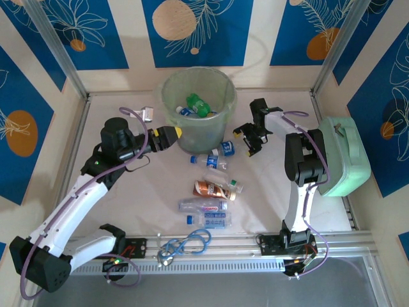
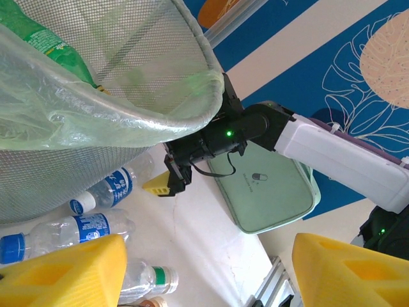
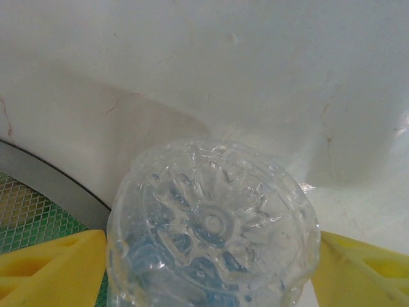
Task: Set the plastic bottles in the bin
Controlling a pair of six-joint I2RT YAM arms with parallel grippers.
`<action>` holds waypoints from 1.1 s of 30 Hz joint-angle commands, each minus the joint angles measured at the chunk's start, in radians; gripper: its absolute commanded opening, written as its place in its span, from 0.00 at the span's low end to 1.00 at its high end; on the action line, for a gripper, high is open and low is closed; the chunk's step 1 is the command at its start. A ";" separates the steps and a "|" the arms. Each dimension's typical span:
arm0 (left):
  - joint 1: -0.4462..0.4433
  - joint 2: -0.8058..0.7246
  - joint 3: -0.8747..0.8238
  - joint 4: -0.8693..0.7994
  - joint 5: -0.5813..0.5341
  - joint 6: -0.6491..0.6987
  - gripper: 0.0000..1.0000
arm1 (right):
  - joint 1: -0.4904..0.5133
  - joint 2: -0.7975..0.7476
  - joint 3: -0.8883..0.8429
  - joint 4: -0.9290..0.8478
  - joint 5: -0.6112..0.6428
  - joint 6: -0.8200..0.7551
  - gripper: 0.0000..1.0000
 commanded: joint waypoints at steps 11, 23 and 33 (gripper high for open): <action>-0.001 -0.012 -0.023 0.017 0.006 0.001 0.69 | -0.028 -0.010 -0.055 0.016 0.037 -0.009 0.63; -0.001 -0.014 -0.015 0.007 -0.007 0.005 0.72 | -0.053 -0.145 -0.090 0.009 0.113 -0.078 0.59; -0.001 -0.012 0.002 -0.002 0.004 0.011 0.75 | -0.067 -0.423 -0.194 0.008 0.165 -0.165 0.57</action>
